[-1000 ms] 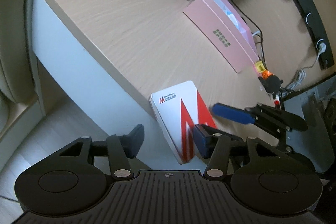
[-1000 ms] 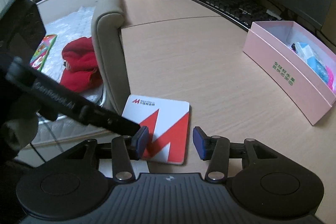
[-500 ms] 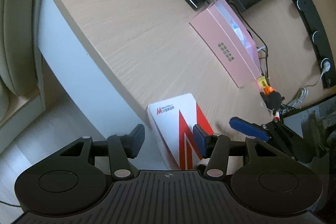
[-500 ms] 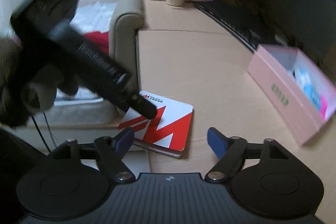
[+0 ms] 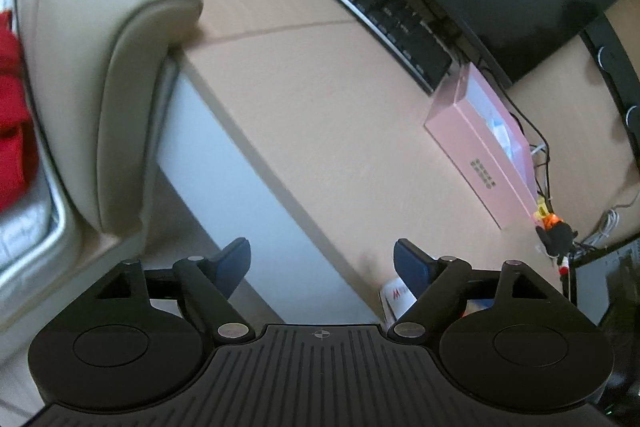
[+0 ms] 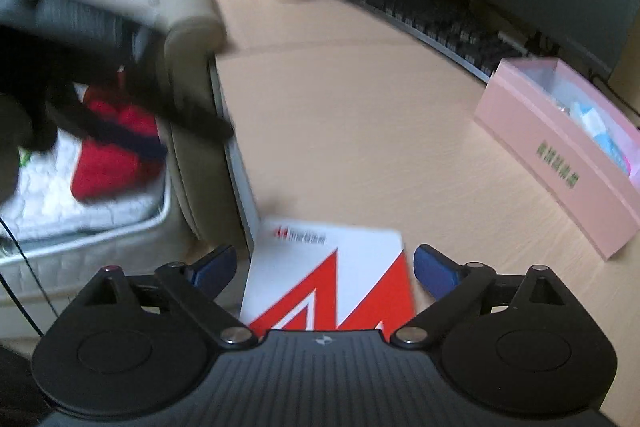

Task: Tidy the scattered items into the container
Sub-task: 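Swing the held red-white card around and back toward the pink box with the right gripper, then release the red-white card into the pink box with the right gripper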

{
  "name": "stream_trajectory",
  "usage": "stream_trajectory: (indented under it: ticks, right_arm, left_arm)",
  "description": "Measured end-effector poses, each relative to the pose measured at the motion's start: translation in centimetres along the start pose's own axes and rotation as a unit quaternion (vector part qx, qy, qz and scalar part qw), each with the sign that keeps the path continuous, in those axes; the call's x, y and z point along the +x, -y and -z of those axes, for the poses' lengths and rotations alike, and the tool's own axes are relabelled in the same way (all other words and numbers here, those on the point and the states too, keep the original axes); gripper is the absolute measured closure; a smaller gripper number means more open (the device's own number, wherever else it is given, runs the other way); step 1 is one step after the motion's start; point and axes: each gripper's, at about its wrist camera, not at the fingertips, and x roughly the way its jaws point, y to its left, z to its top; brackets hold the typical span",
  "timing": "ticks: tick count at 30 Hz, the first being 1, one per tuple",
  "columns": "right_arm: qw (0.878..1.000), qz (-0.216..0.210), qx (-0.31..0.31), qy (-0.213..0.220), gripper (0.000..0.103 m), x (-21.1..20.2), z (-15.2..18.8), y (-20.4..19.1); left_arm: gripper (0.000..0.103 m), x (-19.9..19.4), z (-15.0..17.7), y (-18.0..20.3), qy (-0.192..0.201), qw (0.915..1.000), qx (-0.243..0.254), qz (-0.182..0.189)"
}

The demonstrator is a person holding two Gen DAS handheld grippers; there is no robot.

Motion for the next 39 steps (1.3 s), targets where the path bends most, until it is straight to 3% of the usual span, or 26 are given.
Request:
stream_trajectory:
  ticks: [1,2,7,12,15,19,22,24,26,34,39]
  right_arm:
    - [1.0,0.013,-0.011,0.001,0.021,0.0,0.2,-0.4]
    - [0.999,0.028,-0.027,0.003,0.023,-0.2,0.4,-0.7]
    - [0.999,0.044,-0.006,0.004,0.024,-2.2,0.6,0.8]
    - [0.994,0.096,0.038,0.037,0.024,-7.2,0.6,3.8]
    - [0.986,0.141,0.061,0.067,0.024,-11.0,0.4,5.8]
    - [0.97,0.196,0.083,0.114,0.024,-15.4,-1.3,9.1]
    - [0.961,0.22,0.085,0.145,0.024,-17.0,-3.0,11.4]
    - [0.958,0.222,0.09,0.16,0.024,-17.4,-4.3,13.2]
    - [0.956,0.219,0.093,0.169,0.024,-17.2,-6.0,15.1]
    - [0.957,0.174,0.156,0.17,0.023,-10.1,-13.8,21.6]
    - [0.954,0.159,0.194,0.162,0.014,-6.8,-14.9,23.9]
  left_arm:
    - [0.016,-0.1,-0.4,0.3,0.005,0.9999,0.01,-0.001]
    - [0.015,-0.3,-0.8,0.6,0.01,0.9997,0.022,-0.001]
    - [0.008,-0.1,-1.7,3.9,0.025,0.9944,0.102,0.009]
    - [0.007,1.9,-1.5,7.8,0.014,0.9807,0.195,0.013]
    - [0.006,3.8,-0.6,11.2,0.003,0.9595,0.282,-0.01]
    - [0.006,5.5,1.6,15.6,0.01,0.921,0.389,-0.007]
    - [0.004,5.8,2.3,18.4,0.019,0.9068,0.421,0.016]
    - [0.003,5.9,2.3,19.5,0.025,0.907,0.42,0.023]
    - [0.003,5.8,2.2,19.8,0.028,0.9127,0.407,0.027]
    - [0.002,5.6,1.3,18.2,0.019,0.9358,0.352,0.003]
    - [0.001,6.1,0.5,16.9,0.014,0.9469,0.32,-0.023]
